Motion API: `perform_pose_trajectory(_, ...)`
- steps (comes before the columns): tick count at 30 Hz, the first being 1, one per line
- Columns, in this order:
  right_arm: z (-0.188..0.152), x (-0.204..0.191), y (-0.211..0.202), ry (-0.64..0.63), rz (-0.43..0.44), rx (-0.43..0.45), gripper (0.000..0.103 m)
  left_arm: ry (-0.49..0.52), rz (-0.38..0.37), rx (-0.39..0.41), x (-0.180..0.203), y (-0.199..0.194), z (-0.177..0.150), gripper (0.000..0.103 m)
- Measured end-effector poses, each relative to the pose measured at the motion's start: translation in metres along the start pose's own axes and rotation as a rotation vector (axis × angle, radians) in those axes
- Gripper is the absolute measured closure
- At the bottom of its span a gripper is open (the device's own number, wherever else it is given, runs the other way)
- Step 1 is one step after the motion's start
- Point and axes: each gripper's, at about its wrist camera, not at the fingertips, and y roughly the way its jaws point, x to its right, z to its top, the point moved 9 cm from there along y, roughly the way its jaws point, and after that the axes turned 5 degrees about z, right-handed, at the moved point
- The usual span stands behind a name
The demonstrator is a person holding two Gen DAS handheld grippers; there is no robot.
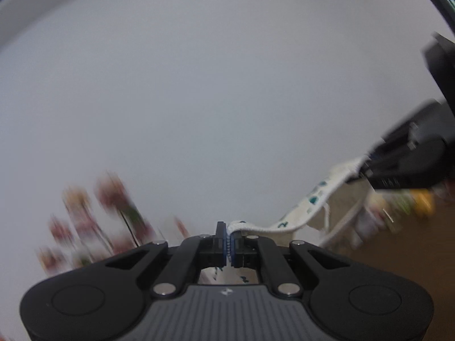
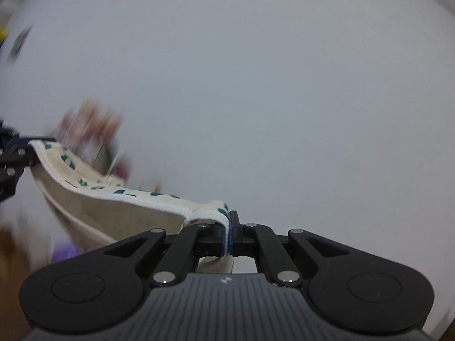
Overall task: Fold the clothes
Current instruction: 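Lift the cream garment again with both tools, shaking it out, then lay the cream garment flat on the table and open both tools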
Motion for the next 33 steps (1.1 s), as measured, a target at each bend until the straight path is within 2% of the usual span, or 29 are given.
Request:
perform_pose_trajectory(3,-0.089,-0.039,-0.031,-0.027,0.08,-0.125,0.101,-0.02,-0.113,-0.142,0.042,-0.041,-0.101,0.102)
perform_pose_trajectory(5,-0.121,-0.053,-0.048,-0.014,0.098,-0.17,0.101,-0.038,-0.167,-0.226,0.053,-0.054,-0.162,0.102)
perform_pose_trajectory(7,-0.153,-0.066,-0.065,-0.001,0.115,-0.215,0.101,-0.042,-0.196,-0.283,0.073,-0.075,-0.207,0.102)
perform_pose_trajectory(9,-0.184,-0.079,-0.083,0.012,0.132,-0.259,0.101,-0.034,-0.208,-0.315,0.082,-0.087,-0.235,0.102)
perform_pose_trajectory(12,-0.231,-0.098,-0.109,0.031,0.158,-0.327,0.101,-0.031,-0.208,-0.331,0.093,-0.106,-0.248,0.101)
perform_pose_trajectory(16,-0.294,-0.125,-0.145,0.057,0.192,-0.416,0.101,-0.04,-0.21,-0.346,0.093,-0.105,-0.25,0.101)
perform_pose_trajectory(18,-0.319,-0.135,-0.16,0.073,0.211,-0.455,0.101,-0.061,-0.222,-0.371,0.091,-0.104,-0.253,0.097)
perform_pose_trajectory(19,-0.319,-0.135,-0.162,0.088,0.225,-0.46,0.101,-0.072,-0.228,-0.383,0.091,-0.104,-0.254,0.093)
perform_pose_trajectory(20,-0.318,-0.134,-0.164,0.103,0.239,-0.465,0.101,-0.088,-0.239,-0.396,0.089,-0.105,-0.255,0.085)
perform_pose_trajectory(21,-0.317,-0.133,-0.166,0.118,0.252,-0.47,0.1,-0.108,-0.257,-0.408,0.087,-0.108,-0.257,0.076)
perform_pose_trajectory(22,-0.316,-0.132,-0.168,0.133,0.266,-0.475,0.099,-0.128,-0.274,-0.421,0.086,-0.111,-0.259,0.057)
perform_pose_trajectory(23,-0.316,-0.131,-0.169,0.148,0.28,-0.48,0.094,-0.148,-0.291,-0.434,0.084,-0.114,-0.261,0.053)
perform_pose_trajectory(25,-0.314,-0.129,-0.173,0.178,0.307,-0.49,0.082,-0.189,-0.326,-0.46,0.08,-0.12,-0.264,0.051)
perform_pose_trajectory(27,-0.312,-0.127,-0.177,0.208,0.334,-0.5,0.062,-0.228,-0.359,-0.478,0.074,-0.126,-0.265,0.046)
perform_pose_trajectory(30,-0.309,-0.125,-0.183,0.253,0.375,-0.514,0.059,-0.286,-0.376,-0.46,0.058,-0.123,-0.25,0.044)
perform_pose_trajectory(33,-0.291,-0.116,-0.182,0.308,0.387,-0.476,0.057,-0.307,-0.336,-0.449,0.044,-0.101,-0.233,0.04)
